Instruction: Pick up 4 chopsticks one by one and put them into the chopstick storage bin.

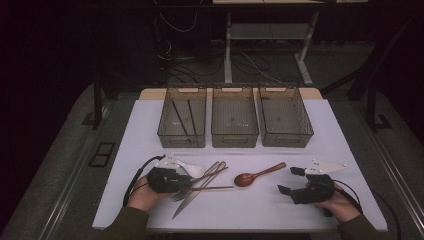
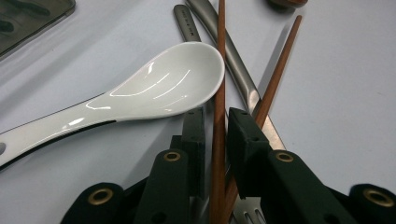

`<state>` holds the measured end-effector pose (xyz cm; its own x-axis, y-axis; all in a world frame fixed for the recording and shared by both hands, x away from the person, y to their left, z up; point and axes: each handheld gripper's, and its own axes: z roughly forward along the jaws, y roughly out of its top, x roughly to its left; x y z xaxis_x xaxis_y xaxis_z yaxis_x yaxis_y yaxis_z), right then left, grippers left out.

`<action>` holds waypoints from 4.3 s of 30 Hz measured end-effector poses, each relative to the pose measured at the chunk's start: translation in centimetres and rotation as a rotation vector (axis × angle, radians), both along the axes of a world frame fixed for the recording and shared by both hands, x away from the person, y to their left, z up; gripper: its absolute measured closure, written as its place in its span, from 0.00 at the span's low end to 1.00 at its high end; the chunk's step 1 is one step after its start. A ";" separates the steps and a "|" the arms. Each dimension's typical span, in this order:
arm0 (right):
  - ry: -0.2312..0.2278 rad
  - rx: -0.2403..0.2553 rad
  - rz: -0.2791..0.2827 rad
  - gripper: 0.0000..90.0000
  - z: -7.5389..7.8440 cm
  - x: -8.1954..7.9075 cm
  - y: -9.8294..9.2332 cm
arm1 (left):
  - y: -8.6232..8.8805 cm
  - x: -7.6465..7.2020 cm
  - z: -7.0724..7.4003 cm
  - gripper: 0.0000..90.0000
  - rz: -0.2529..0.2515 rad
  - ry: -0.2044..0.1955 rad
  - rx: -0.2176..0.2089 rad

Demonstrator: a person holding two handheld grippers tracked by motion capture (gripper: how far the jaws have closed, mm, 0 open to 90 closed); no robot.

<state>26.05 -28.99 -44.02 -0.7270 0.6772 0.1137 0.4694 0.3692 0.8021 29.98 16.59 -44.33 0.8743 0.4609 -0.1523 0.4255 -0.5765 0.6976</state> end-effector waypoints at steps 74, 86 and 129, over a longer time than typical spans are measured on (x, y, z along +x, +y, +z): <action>-0.002 0.018 0.004 0.18 0.1 0.0 -0.1 | -0.9 1.1 5.1 0.93 0.004 -0.030 -0.090; -0.004 0.026 -0.008 0.18 -0.1 0.0 -0.2 | -0.3 3.7 6.8 0.93 0.060 -0.037 -0.109; -0.011 0.021 -0.009 0.18 0.0 -0.2 -0.2 | 0.2 15.3 10.4 0.93 0.326 -0.128 -0.100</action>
